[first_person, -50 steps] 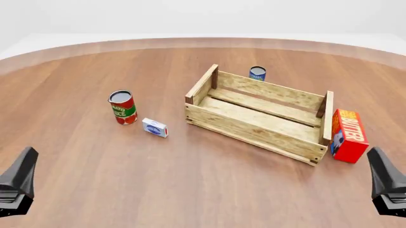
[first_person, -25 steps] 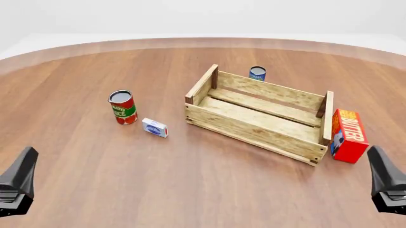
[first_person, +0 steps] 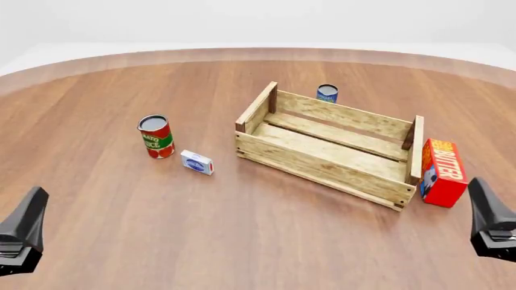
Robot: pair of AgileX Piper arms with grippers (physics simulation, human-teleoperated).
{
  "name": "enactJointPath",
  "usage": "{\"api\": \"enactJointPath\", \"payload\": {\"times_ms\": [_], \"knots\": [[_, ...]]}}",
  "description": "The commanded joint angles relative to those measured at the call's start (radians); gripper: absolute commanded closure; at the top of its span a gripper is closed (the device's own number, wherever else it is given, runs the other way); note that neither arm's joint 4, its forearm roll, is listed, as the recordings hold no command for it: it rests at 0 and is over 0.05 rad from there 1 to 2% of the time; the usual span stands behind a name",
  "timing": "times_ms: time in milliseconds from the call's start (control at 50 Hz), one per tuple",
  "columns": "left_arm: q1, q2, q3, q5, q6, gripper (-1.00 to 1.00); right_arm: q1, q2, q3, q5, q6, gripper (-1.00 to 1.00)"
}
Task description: Pick up the butter and put it in the tray.
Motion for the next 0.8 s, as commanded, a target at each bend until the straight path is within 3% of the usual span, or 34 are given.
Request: {"api": "enactJointPath", "payload": {"times_ms": [20, 800], "knots": [[0.000, 0.000, 0.000, 0.000, 0.000, -1.00, -0.022, 0.092, 0.001, -0.085, -0.007, -1.00], [0.000, 0.000, 0.000, 0.000, 0.000, -1.00, -0.112, 0.474, 0.001, -0.402, -0.016, -1.00]]}}
